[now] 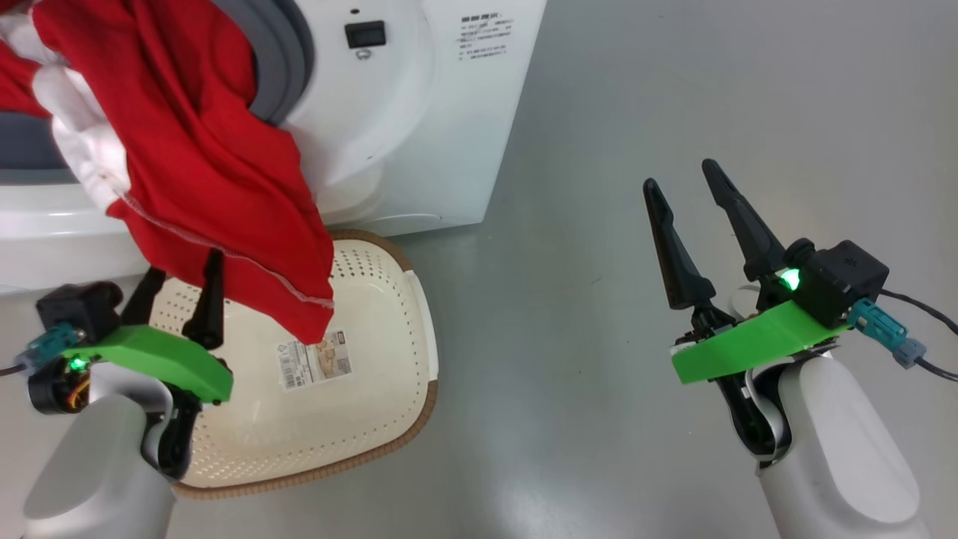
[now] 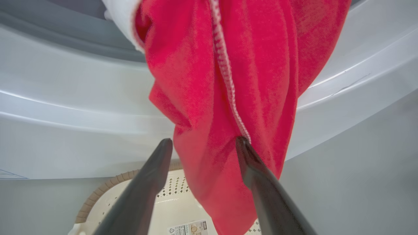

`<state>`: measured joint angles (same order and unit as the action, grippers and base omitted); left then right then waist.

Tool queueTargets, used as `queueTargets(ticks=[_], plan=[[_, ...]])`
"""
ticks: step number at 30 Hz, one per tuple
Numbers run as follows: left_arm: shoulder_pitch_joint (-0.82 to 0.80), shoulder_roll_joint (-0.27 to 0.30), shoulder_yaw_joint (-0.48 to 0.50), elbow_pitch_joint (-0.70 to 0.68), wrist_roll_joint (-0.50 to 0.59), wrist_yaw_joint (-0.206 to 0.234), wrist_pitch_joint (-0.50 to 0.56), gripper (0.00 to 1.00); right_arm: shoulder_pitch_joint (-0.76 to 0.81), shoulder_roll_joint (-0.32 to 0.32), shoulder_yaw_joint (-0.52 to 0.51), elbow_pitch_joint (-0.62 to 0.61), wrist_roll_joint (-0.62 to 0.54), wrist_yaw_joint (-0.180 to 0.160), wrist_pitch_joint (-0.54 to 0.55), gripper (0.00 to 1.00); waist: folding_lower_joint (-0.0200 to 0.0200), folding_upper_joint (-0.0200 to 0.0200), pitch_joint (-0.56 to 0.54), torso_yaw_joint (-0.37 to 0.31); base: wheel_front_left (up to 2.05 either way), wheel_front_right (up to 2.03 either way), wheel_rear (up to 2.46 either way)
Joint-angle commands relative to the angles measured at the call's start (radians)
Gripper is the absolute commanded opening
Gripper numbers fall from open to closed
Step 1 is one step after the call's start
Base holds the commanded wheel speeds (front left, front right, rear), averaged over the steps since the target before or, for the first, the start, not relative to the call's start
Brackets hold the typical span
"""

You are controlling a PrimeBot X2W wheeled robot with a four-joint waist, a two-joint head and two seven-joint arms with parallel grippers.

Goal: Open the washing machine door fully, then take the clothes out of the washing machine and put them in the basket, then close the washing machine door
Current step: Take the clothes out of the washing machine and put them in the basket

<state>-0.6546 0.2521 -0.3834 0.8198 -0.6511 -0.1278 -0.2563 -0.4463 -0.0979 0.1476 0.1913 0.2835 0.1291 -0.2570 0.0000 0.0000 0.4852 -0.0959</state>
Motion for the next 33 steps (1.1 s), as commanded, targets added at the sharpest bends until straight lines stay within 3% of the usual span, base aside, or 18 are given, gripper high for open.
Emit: queueTargets(ticks=[1,7,17,26,33], plan=[[0.022,0.036,0.062,-0.04,0.021,-0.003,-0.006,1.0,0.033,0.001,0.016,-0.019,-0.004,0.002,-0.005,1.0,0.0,0.0,-0.009,0.008,0.0,0.0,0.0],[0.07,0.024,0.164,-0.136,0.08,-0.003,-0.006,1.0,0.045,-0.007,0.013,-0.019,-0.003,0.002,-0.005,1.0,0.0,0.0,-0.026,0.019,0.0,0.0,0.0],[0.222,-0.005,0.322,-0.426,0.186,-0.003,-0.006,1.0,0.069,-0.017,0.006,-0.015,-0.001,0.002,-0.005,1.0,0.0,0.0,-0.06,0.038,0.0,0.0,0.0],[0.403,-0.051,0.436,-0.687,0.273,-0.003,-0.006,1.0,0.099,-0.023,0.015,-0.006,0.009,0.002,-0.005,1.0,0.0,0.0,-0.109,0.036,0.0,0.0,0.0],[0.515,-0.087,0.487,-0.793,0.3,-0.003,-0.006,1.0,0.114,-0.028,0.016,-0.006,0.016,0.002,-0.005,1.0,0.0,0.0,-0.127,0.028,0.0,0.0,0.0]])
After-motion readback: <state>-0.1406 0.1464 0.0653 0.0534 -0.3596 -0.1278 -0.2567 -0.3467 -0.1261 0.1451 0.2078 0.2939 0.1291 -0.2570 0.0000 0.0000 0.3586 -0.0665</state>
